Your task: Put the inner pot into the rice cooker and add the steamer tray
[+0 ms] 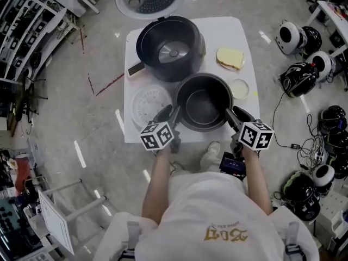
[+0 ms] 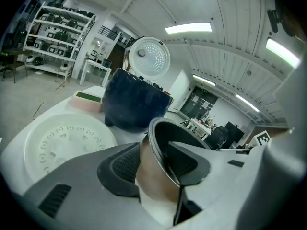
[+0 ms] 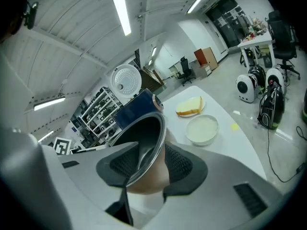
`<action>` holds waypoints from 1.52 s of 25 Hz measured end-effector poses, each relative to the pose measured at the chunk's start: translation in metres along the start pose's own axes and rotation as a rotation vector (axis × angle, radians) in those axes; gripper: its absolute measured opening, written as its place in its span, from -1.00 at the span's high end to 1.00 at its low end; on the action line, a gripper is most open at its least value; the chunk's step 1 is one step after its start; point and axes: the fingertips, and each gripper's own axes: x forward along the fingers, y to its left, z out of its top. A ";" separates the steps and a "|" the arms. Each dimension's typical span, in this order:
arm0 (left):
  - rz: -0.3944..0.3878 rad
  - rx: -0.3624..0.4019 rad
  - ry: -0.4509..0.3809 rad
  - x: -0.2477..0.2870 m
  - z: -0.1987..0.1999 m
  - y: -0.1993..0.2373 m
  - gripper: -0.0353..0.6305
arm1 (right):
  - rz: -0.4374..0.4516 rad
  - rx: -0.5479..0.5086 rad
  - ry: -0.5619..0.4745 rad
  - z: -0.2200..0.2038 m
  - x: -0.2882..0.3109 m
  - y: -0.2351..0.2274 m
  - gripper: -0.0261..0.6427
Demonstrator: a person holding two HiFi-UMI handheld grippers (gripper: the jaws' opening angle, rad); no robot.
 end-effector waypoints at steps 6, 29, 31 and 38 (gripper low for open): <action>0.010 -0.006 -0.007 0.002 0.000 0.000 0.37 | -0.001 -0.023 0.022 -0.002 0.012 -0.005 0.46; -0.101 -0.107 -0.110 -0.019 0.046 -0.024 0.63 | 0.127 -0.018 -0.080 0.042 -0.013 0.039 0.67; -0.121 -0.109 -0.129 -0.024 0.056 -0.029 0.63 | 0.130 -0.032 -0.100 0.050 -0.018 0.047 0.67; -0.181 -0.072 -0.172 -0.027 0.082 -0.049 0.63 | 0.132 -0.072 -0.187 0.078 -0.038 0.062 0.67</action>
